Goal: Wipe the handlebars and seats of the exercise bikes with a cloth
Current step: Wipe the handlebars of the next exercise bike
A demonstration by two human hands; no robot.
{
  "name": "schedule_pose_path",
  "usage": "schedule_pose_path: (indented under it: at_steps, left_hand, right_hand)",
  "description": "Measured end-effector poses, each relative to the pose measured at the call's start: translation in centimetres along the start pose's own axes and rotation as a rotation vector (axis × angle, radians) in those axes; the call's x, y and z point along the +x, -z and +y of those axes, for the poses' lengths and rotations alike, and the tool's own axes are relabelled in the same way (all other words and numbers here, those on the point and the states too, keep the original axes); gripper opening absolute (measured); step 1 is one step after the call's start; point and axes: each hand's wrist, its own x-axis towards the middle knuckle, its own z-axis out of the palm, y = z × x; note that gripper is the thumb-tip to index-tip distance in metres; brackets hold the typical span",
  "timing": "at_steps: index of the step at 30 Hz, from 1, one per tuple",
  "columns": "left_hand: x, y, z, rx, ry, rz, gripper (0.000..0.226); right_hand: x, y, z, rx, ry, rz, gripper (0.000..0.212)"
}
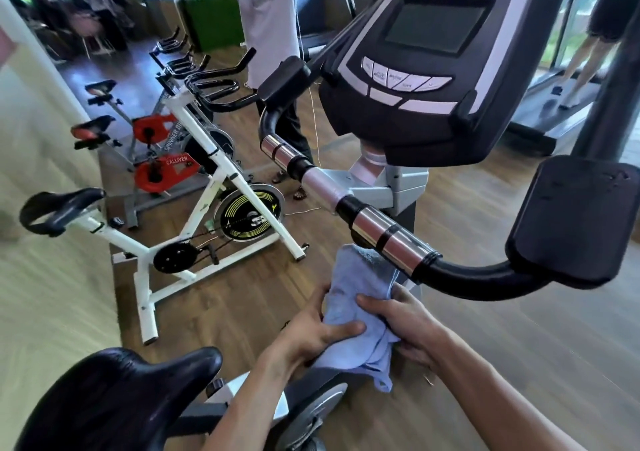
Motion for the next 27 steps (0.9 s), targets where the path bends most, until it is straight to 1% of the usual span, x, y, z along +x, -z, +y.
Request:
schedule_pose_path:
  at_steps: [2,4,5,7,8,10,11,13,14,15,17,18,19,20,22,23,24,25,27]
  left_hand:
    - [-0.2,-0.1,0.0,0.067,0.026,0.067,0.096]
    - [-0.2,-0.2,0.1,0.029,0.053,0.083,0.082]
    - [-0.3,0.0,0.3,-0.049,0.070,0.057,0.072]
    - [-0.8,0.7,0.7,-0.266,0.103,-0.060,0.052]
    - [-1.0,1.1,0.9,-0.348,0.114,-0.112,0.045]
    - [-1.2,1.6,1.1,-0.426,0.122,-0.117,0.044]
    - [-1.3,1.8,1.1,-0.443,0.126,-0.096,0.045]
    - [-1.8,1.8,1.5,-0.480,0.149,-0.076,0.034]
    - [-1.9,2.1,1.6,-0.510,0.177,-0.078,0.031]
    - [-2.0,2.4,1.7,-0.545,0.201,-0.083,0.034]
    - [-2.1,3.6,1.6,-0.613,0.204,-0.073,0.054]
    - [-2.4,3.9,2.0,-0.631,0.188,-0.106,0.065]
    - [-2.6,4.1,2.4,-0.633,0.163,-0.171,0.069]
    - [-2.8,4.0,2.7,-0.611,0.133,-0.249,0.068]
    - [-2.8,4.0,3.2,-0.516,0.067,-0.317,0.051]
    - [-2.9,4.1,3.6,-0.453,0.035,-0.307,0.040]
    - [-3.0,4.3,4.2,-0.389,-0.001,-0.269,0.034]
    - [-3.1,4.6,4.7,-0.314,-0.046,-0.232,0.034]
    - [-3.6,5.4,6.6,-0.174,-0.091,-0.123,0.043]
  right_hand:
    - [0.4,0.0,0.3,-0.019,0.014,-0.009,0.027]
    - [0.6,-0.1,0.4,-0.020,0.041,-0.018,0.028]
    - [0.8,-0.2,0.5,-0.020,0.057,-0.020,0.029]
    - [1.0,-0.2,0.6,-0.052,0.099,-0.019,0.029]
    - [1.1,-0.2,0.6,-0.122,0.142,-0.016,0.027]
    - [1.4,0.0,0.6,-0.362,0.276,-0.035,0.023]
    - [1.3,0.0,0.6,-0.476,0.343,-0.083,0.030]
    - [0.9,-0.4,0.6,-0.623,0.432,-0.188,0.046]
    - [0.7,-0.6,0.4,-0.662,0.470,-0.227,0.047]
    - [0.6,-0.7,0.3,-0.697,0.507,-0.258,0.046]
    - [0.5,-1.0,0.0,-0.779,0.535,-0.330,0.051]
    - [0.4,-1.2,-0.3,-0.823,0.529,-0.364,0.056]
    - [0.4,-1.4,-0.6,-0.855,0.519,-0.388,0.060]
    - [0.2,-1.7,-1.1,-0.866,0.504,-0.408,0.063]
    - [-0.5,-2.3,-2.2,-0.846,0.465,-0.449,0.062]
    - [-0.9,-2.6,-2.7,-0.823,0.446,-0.477,0.061]
    - [-1.4,-2.7,-3.1,-0.797,0.439,-0.499,0.061]
    - [-1.9,-2.9,-3.3,-0.765,0.453,-0.508,0.062]
    - [-3.2,-3.2,-2.9,-0.649,0.524,-0.489,0.059]
